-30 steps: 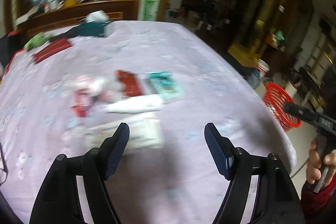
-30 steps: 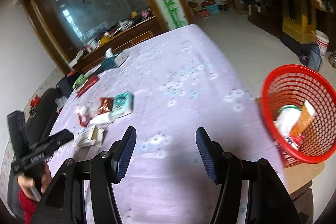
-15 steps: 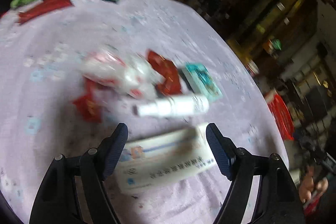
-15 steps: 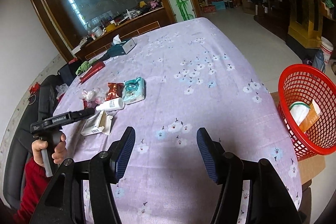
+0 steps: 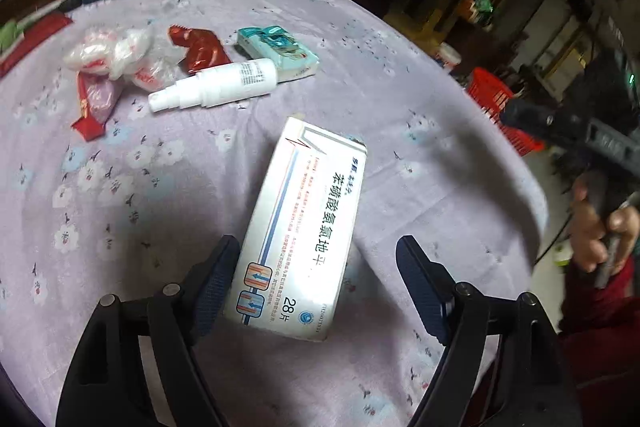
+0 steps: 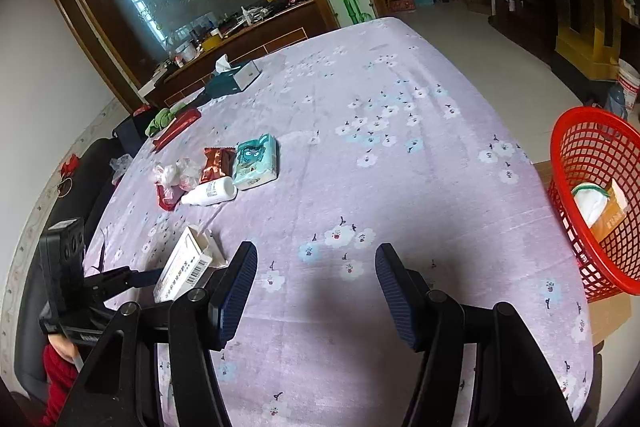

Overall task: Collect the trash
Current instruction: 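Grasp the white medicine box with the left gripper and lift it, then grasp the teal wet-wipe packet with the right gripper while the left gripper holds the box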

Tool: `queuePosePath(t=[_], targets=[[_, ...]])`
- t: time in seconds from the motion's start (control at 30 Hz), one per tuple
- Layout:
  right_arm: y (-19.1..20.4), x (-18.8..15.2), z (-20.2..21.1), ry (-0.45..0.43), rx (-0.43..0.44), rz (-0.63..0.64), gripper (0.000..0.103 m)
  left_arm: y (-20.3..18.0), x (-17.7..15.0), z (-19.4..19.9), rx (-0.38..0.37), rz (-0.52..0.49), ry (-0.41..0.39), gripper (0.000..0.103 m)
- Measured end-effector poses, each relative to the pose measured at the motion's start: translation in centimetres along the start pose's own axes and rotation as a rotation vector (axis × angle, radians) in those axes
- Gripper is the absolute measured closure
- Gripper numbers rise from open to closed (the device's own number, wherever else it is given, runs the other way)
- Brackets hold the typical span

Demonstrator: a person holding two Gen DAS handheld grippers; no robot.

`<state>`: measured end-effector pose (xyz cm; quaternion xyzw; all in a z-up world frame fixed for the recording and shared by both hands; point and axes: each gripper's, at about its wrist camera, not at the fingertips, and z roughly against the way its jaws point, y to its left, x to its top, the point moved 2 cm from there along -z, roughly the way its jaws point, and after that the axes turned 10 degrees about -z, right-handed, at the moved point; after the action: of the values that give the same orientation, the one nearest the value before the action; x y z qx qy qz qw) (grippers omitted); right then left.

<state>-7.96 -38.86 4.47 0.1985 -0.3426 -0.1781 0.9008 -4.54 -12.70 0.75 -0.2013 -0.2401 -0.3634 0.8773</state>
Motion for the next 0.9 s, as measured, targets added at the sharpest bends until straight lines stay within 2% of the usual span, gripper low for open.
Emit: queuePosePath(t=[0.07,0.13,0.17,0.23,0.43,0.5,0.57,0.67,0.7,0.9], targets=[[0.1,-0.1,0.0,0.001,-0.003,0.008,0.037,-0.5,0.3,-0.4,0.062,-0.006,-0.006,0.024],[0.2,-0.1,0.0,0.0,-0.006,0.01,0.037,-0.4,0.6,-1.0,0.113,0.032,0.003,0.024],[0.2,0.0,0.0,0.0,-0.007,0.009,0.037,-0.2,0.8,-1.2,0.126,0.045,-0.007,0.025],[0.4,0.1,-0.1,0.0,-0.008,0.012,0.037,0.1,0.8,-1.1,0.147,0.081,-0.032,0.04],[3.5,1.4,-1.6,0.009,-0.013,0.081,0.037,0.4,0.3,-0.7,0.205,0.144,-0.084,0.045],[4.9,1.9,-2.7,0.022,-0.014,0.103,0.037,0.7,0.0,0.0,0.227,0.165,-0.133,0.045],[6.4,2.6,-4.2,0.021,-0.026,0.119,0.037,1.3,-0.4,1.3,0.281,0.199,-0.198,0.045],[8.1,3.6,-7.2,0.042,-0.06,0.14,0.037,2.0,-0.9,2.5,0.349,0.246,-0.249,0.045],[8.5,3.8,-8.0,0.051,-0.063,0.137,0.037,2.1,-0.9,2.6,0.371,0.25,-0.252,0.045],[10.0,5.7,-14.1,0.119,-0.119,0.131,0.038,2.4,-1.1,2.9,0.38,0.266,-0.26,0.045]])
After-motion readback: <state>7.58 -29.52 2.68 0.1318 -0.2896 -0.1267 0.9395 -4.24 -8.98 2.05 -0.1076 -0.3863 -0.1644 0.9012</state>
